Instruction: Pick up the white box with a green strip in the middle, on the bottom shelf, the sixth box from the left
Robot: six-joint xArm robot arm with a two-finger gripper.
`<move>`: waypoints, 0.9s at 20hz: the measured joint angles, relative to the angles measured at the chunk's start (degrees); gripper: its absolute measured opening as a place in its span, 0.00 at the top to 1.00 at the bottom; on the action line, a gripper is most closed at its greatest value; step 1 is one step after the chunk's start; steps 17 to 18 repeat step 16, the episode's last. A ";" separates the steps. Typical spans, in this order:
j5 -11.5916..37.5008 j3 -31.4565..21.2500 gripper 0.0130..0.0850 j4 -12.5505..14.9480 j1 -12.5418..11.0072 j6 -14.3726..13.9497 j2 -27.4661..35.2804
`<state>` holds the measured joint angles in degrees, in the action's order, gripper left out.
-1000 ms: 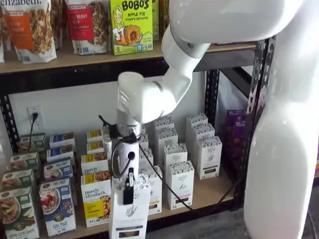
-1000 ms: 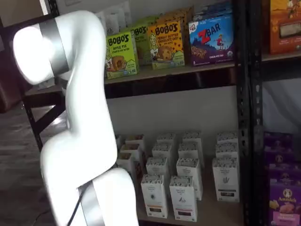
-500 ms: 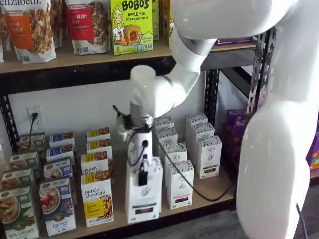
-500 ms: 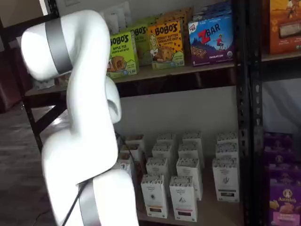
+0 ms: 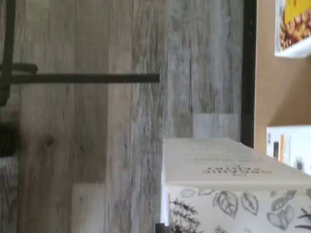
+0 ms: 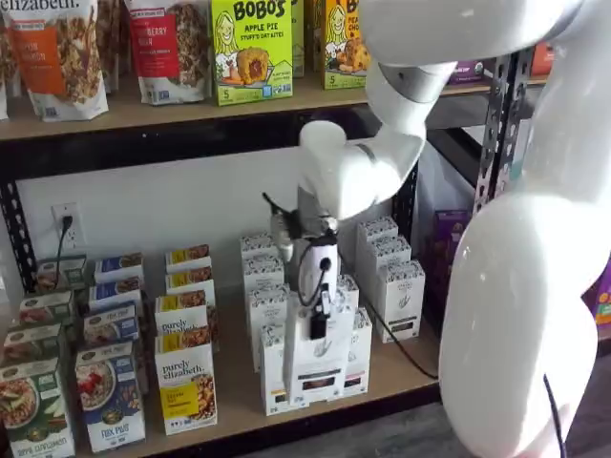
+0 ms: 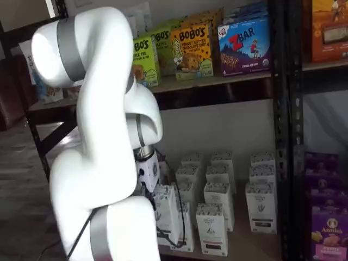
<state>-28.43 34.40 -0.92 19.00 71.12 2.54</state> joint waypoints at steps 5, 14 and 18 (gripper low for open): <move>-0.83 -3.25 0.44 -0.62 -8.43 8.99 -2.69; -1.25 -7.07 0.44 -0.34 -18.45 18.82 -6.15; -1.49 -7.27 0.44 -0.28 -19.72 20.07 -6.37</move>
